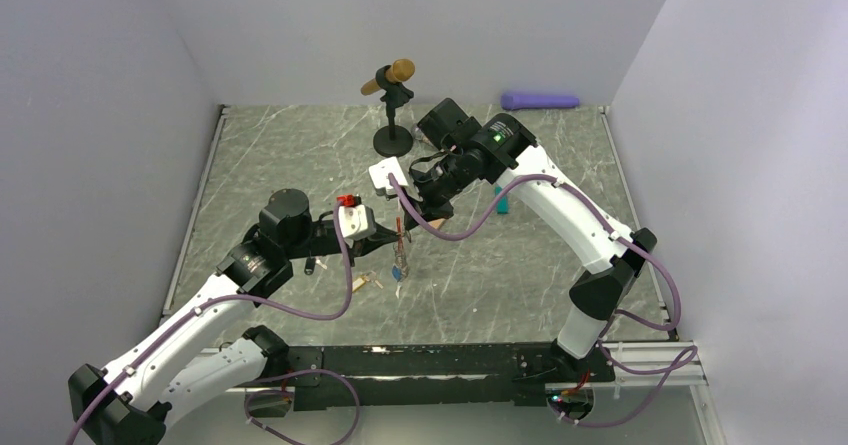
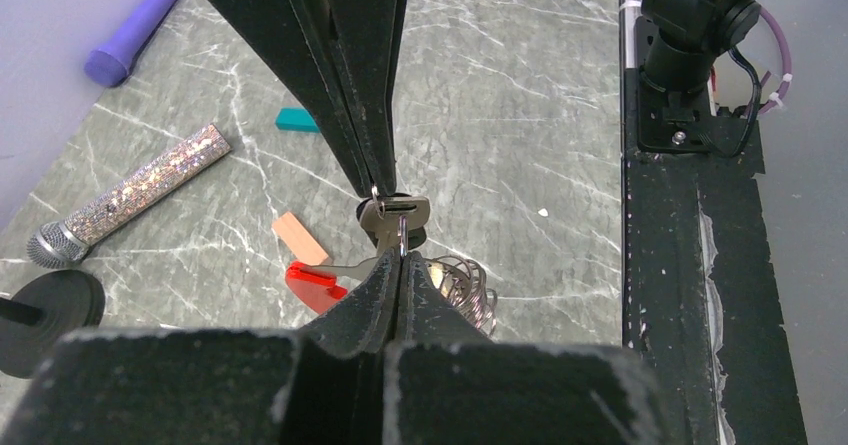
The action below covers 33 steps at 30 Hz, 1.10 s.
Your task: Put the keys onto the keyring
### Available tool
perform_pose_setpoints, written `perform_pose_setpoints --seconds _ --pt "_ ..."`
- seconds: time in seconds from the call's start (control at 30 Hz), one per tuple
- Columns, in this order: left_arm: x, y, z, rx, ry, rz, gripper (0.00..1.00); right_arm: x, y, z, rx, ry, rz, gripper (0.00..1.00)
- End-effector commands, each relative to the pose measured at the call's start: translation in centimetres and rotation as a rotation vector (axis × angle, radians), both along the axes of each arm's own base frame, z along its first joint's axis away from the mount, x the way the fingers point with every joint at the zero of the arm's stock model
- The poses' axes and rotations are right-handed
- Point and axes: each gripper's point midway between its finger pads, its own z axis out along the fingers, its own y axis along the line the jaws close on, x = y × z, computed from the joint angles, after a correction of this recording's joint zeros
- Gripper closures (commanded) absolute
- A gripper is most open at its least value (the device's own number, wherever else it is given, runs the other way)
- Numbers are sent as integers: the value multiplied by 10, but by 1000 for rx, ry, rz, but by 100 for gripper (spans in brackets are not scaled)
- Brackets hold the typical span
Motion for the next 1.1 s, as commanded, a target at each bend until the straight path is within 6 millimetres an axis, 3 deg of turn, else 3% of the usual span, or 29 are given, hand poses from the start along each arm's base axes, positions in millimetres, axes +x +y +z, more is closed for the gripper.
perform_pose_setpoints --seconds 0.0,1.07 --pt "6 -2 29 -53 -56 18 100 2 0 13 37 -28 -8 100" --pt "8 -1 32 -68 -51 37 100 -1 1 11 38 -9 15 100"
